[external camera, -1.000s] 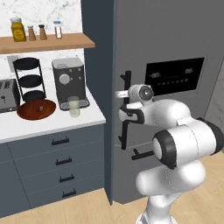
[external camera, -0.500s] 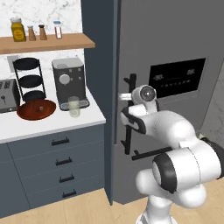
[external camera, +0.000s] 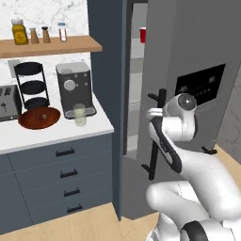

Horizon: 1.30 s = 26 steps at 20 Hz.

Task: Grab a lemon wedge from the fridge and one ice cube from the ice bowl, and put them in the glass of lemonade.

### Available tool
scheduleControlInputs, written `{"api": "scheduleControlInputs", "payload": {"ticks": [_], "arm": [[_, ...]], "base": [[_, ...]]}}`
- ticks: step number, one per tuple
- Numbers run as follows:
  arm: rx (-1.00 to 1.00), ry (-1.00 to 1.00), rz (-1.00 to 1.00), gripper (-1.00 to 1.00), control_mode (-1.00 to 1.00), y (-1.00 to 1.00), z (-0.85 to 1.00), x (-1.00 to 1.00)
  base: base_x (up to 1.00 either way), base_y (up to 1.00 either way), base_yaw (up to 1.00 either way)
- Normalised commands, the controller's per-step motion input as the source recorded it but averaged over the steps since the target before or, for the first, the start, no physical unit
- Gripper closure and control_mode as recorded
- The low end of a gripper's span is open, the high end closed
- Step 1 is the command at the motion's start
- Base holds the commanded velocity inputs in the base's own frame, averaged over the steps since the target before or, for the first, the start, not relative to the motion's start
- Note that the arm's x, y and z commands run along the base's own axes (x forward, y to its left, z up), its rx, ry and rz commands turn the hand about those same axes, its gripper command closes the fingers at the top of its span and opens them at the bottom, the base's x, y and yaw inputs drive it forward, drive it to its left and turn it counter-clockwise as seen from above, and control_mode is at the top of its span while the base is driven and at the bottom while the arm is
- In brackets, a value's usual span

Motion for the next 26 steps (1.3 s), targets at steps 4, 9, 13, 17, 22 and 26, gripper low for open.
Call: {"api": "scheduleControlInputs", "payload": {"ticks": [4, 9, 13, 17, 22, 26], "arm": [[0.09, 0.18, -0.08, 1.00, -1.00, -1.00, 0.06, -1.00], [0.09, 0.15, -0.08, 1.00, -1.00, -1.00, 0.00, -1.00], [0.09, 0.13, -0.07, 1.00, -1.00, -1.00, 0.00, -1.00], [0.08, 0.12, -0.07, 1.00, -1.00, -0.99, 0.00, -1.00], [0.05, 0.07, -0.03, 1.00, -1.00, -0.86, 0.11, -1.00], [0.00, 0.00, 0.00, -1.00, -1.00, -0.43, 0.40, -1.00]], "base": [[0.00, 0.00, 0.00], [0.00, 0.00, 0.00], [0.00, 0.00, 0.00], [0.00, 0.00, 0.00], [0.00, 0.00, 0.00], [0.00, 0.00, 0.00]]}}
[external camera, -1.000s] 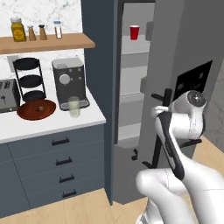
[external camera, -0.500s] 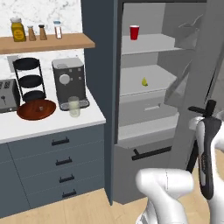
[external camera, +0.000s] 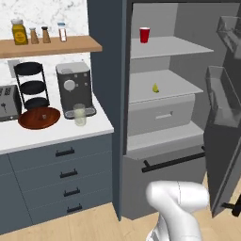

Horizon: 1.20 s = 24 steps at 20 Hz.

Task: Grab a lemon wedge from the fridge and one ice cube from the ice bowl, and put them in the glass of lemonade.

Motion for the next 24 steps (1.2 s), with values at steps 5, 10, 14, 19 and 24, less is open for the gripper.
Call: {"api": "scheduleControlInputs", "payload": {"ticks": [5, 10, 14, 19, 24], "arm": [[-0.12, 0.10, -0.10, -1.00, -1.00, -0.13, 0.54, -0.89], [-0.16, 0.07, -0.07, -1.00, -1.00, 0.23, 0.37, -0.67], [-0.18, 0.00, 0.00, -1.00, -1.00, 0.71, 0.09, -0.02], [-0.13, 0.00, 0.00, -1.00, -1.00, 0.72, 0.00, 0.05], [-0.07, 0.03, 0.00, -1.00, -1.00, 0.88, -0.15, 0.55]], "base": [[0.00, 0.00, 0.00], [0.00, 0.00, 0.00], [0.00, 0.00, 0.00], [0.00, 0.00, 0.00], [0.00, 0.00, 0.00]]}}
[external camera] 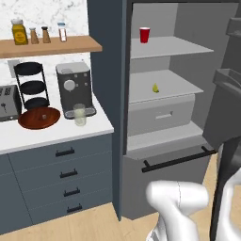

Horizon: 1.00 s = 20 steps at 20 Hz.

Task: Grab a lemon wedge from the fridge and one ice cube from the ice bowl, and put them in the glass of lemonade.

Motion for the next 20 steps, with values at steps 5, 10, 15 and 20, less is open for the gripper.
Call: {"api": "scheduleControlInputs", "payload": {"ticks": [5, 10, 15, 20], "arm": [[-0.02, 0.06, 0.00, -1.00, -1.00, 0.95, -0.31, 0.34], [0.00, 0.09, -0.02, -1.00, -1.00, 1.00, -0.29, 0.38], [0.10, 0.12, 0.02, -1.00, -1.00, 0.56, -0.12, 0.56], [0.26, -0.06, 0.18, -1.00, -1.00, 0.19, -0.61, 0.81]], "base": [[0.00, 0.00, 0.00], [0.00, 0.00, 0.00], [0.00, 0.00, 0.00], [0.00, 0.00, 0.00]]}}
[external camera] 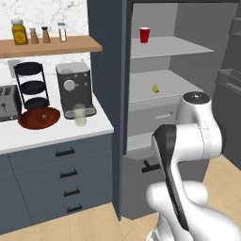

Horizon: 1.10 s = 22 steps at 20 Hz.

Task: Grab a lemon wedge from the fridge and one ice cube from the ice bowl, and put them in the glass of lemonade.

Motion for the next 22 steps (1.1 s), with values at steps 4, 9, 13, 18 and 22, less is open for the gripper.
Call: {"api": "scheduleControlInputs", "payload": {"ticks": [4, 9, 13, 18, 22], "arm": [[0.13, -0.12, 0.13, -1.00, -1.00, 0.03, -0.78, 0.40], [0.02, -0.20, 0.03, -1.00, -1.00, 0.00, -0.68, 0.00], [0.00, -0.11, 0.00, -1.00, -1.00, 0.00, -0.26, -0.08], [0.00, -0.09, 0.00, -1.00, -1.00, 0.00, -0.19, -0.02], [0.00, -0.08, 0.00, -1.00, -1.00, 0.00, -0.10, 0.09]], "base": [[0.00, 0.00, 0.00], [0.00, 0.00, 0.00], [0.00, 0.00, 0.00], [0.00, 0.00, 0.00], [0.00, 0.00, 0.00]]}}
